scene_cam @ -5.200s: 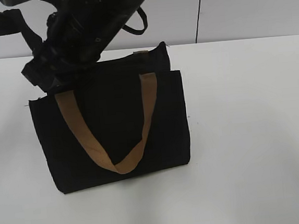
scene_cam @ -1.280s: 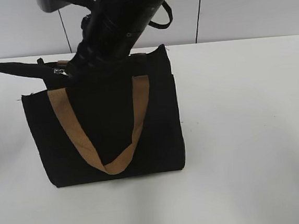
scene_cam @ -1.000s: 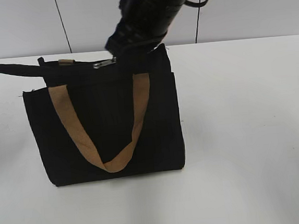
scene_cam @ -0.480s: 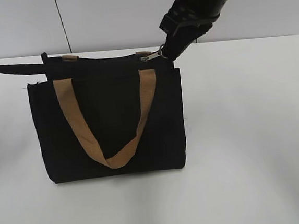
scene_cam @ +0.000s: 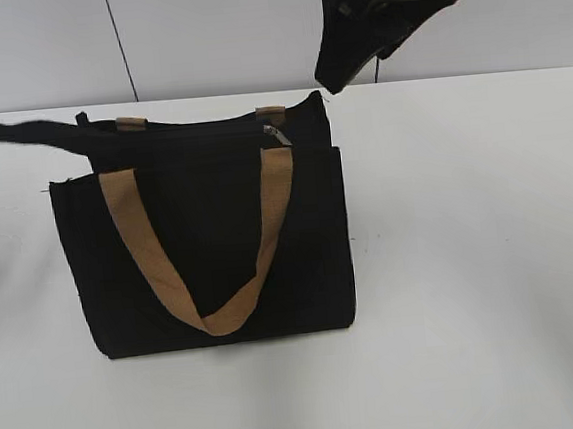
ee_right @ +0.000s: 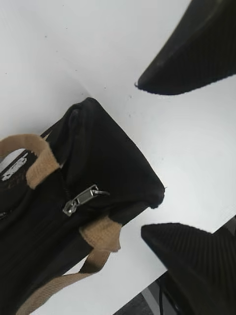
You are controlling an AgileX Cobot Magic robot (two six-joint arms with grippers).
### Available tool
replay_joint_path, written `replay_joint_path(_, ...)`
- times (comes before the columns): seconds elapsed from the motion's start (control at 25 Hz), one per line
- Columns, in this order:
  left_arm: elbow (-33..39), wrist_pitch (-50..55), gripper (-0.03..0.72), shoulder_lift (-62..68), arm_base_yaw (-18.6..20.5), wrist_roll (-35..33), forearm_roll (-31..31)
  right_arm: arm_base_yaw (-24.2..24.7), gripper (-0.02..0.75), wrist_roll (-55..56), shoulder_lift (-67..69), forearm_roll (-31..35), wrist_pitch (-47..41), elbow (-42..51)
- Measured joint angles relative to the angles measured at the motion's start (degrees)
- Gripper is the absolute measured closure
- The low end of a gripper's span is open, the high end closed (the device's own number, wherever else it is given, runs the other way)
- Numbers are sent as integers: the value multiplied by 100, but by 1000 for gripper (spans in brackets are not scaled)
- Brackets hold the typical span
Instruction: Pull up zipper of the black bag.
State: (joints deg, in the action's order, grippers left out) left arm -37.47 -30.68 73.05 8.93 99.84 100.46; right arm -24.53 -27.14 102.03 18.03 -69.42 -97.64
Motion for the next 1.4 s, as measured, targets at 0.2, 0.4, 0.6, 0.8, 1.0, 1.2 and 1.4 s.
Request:
replay_joint_path(0.2,83,1510,275,-139,-829,0,-9,-67,153,573,-373,-612,-13,0)
replay_joint_path(0.4,83,2378,276,-310,-1796,211,-19,-325,161,975,-902,-1262,-25,0)
replay_joint_path(0.6,233,3646,278,-314,-2596,35,-75,-371,161,1204,-1741,-1325,-19,707)
replay_joint_path(0.8,244,3942,278,-281,-2922,-1557,-1048,-371,162,1376,-2923,-1325,-26,2268)
replay_joint_path(1.0,244,5075,263,-262,-3453,-4548,-3969,-371,162,1560,-4171,-1286,-37,3623)
replay_joint_path(1.2,113,6598,241,-597,-4188,-7378,-6978,-371,156,1590,-5402,-1022,-44,4669)
replay_joint_path(1.4,-207,7787,174,-1736,-4626,-9330,-9294,-371,130,1656,-6699,-929,-52,5641)
